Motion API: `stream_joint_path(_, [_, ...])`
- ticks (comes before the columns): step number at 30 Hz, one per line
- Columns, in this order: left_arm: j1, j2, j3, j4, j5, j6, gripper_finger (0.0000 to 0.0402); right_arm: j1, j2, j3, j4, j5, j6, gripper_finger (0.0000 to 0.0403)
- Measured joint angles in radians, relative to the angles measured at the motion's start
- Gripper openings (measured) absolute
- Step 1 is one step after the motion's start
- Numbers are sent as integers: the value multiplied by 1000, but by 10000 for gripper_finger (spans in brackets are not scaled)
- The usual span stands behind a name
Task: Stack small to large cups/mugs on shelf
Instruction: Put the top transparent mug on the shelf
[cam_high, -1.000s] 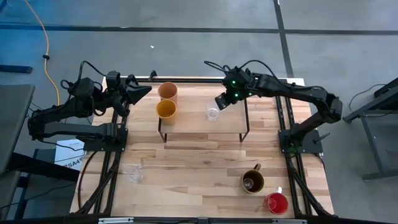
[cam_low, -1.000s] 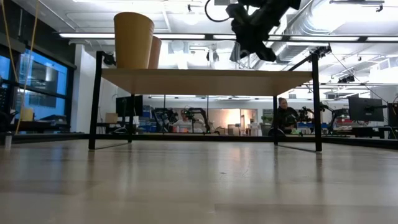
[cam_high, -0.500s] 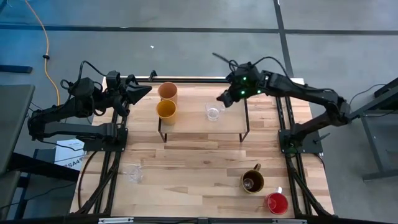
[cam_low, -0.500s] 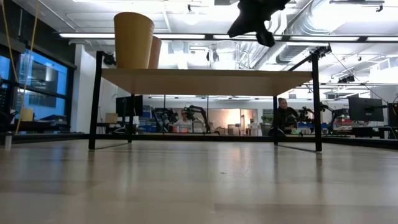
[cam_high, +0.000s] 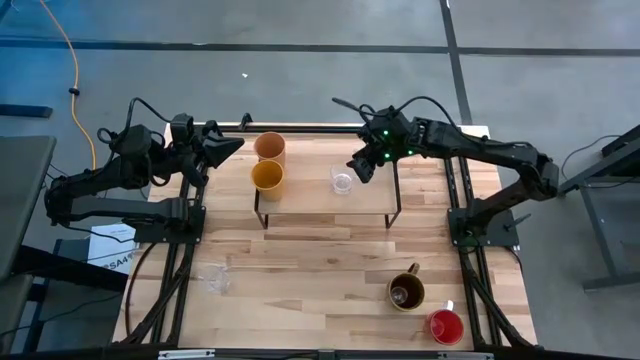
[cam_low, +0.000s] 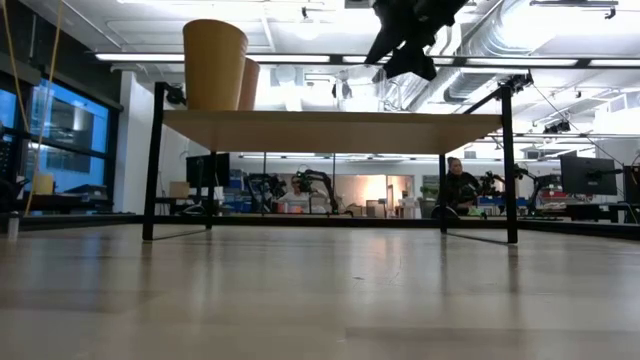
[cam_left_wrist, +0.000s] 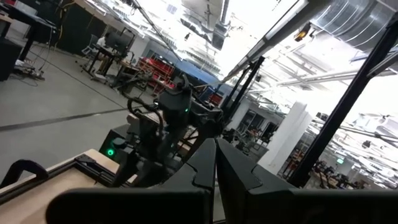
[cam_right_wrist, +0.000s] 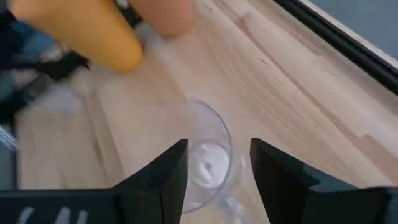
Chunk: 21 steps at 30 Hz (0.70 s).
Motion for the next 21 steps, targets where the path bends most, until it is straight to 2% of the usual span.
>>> stream_joint_path(4, [0,0,0,0,0,0,3,8,22,0,-29,71,-71,165])
stream_joint_path(13, [0,0,0,0,0,0,3,7,70,0,-37,71,-84,158])
stream_joint_path(17, [0,0,0,0,0,1,3,8,73,0,-4,73,-90,110])
stream_joint_path(21, [0,0,0,0,0,1,3,7,73,0,50,73,-62,21])
